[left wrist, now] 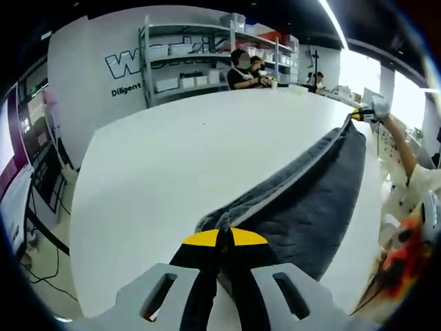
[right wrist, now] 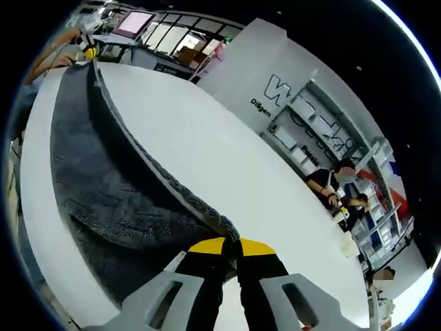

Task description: Fold the towel on the table until its edges align and the towel forms a compact rectangular stack.

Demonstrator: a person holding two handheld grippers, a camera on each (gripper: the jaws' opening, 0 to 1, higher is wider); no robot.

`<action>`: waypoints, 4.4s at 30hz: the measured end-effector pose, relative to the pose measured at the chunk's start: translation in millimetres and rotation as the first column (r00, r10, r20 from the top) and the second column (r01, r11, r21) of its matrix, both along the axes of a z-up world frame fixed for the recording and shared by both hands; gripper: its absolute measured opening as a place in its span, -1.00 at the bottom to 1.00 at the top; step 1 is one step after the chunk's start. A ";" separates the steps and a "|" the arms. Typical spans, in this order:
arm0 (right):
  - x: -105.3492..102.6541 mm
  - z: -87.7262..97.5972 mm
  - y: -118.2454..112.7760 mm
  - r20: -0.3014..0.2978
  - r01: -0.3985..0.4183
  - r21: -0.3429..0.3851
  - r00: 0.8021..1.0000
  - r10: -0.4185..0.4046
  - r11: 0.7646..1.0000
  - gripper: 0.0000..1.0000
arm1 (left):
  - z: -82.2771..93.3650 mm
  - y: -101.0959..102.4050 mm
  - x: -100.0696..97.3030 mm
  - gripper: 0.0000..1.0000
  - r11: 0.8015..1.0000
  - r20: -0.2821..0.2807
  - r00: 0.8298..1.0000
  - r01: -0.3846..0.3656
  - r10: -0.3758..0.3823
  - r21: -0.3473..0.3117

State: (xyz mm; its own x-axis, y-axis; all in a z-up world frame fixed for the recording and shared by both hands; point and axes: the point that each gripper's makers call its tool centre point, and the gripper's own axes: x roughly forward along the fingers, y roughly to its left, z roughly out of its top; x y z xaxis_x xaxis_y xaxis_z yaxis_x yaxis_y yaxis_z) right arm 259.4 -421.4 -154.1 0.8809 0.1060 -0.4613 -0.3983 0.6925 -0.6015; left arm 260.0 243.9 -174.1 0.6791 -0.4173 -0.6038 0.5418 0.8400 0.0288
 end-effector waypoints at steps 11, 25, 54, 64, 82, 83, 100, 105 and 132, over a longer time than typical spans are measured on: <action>8.1 -24.2 0.3 -0.041 -0.013 -0.083 0.999 0.010 0.996 -0.94 | -23.6 7.6 12.9 -0.90 0.999 -0.030 0.999 -0.019 0.020 0.036; 7.1 -15.8 -9.5 0.011 0.049 -0.004 0.999 -0.049 0.999 -0.32 | -30.2 27.8 13.3 -0.28 0.994 0.015 0.997 -0.083 0.082 0.068; -93.9 -47.4 -15.9 -0.264 0.155 0.394 0.963 -0.050 0.906 -0.41 | -39.2 17.3 -81.1 -0.34 0.980 -0.058 0.996 -0.083 0.073 -0.180; -97.9 -66.0 -20.9 -0.325 0.213 0.446 0.944 -0.065 0.869 -0.56 | -48.9 18.5 -98.8 -0.45 0.972 -0.107 0.993 -0.068 0.044 -0.227; -97.1 -70.8 -23.4 -0.332 0.196 0.380 0.941 -0.065 0.904 -0.95 | -53.0 28.1 -89.0 -0.88 0.982 -0.087 0.996 -0.050 0.034 -0.184; -97.8 -71.0 -24.8 -0.333 0.199 0.370 0.940 -0.070 0.907 -0.95 | -52.4 28.7 -88.4 -0.88 0.981 -0.087 0.995 -0.053 0.037 -0.187; -98.3 -78.1 -47.6 -0.368 0.222 0.289 0.924 -0.107 0.931 -0.95 | -54.9 16.8 -100.9 -0.88 0.971 -0.119 0.992 -0.061 0.035 -0.229; -90.5 -78.0 -65.0 -0.364 0.231 0.207 0.920 -0.145 0.951 -0.94 | -56.0 -1.5 -111.7 -0.80 0.972 -0.127 0.991 0.004 -0.035 -0.236; -58.3 -77.3 -129.7 -0.355 0.300 -0.002 0.891 -0.282 0.954 -0.84 | -37.0 -13.2 -116.1 0.46 0.972 0.029 0.994 0.111 -0.108 -0.206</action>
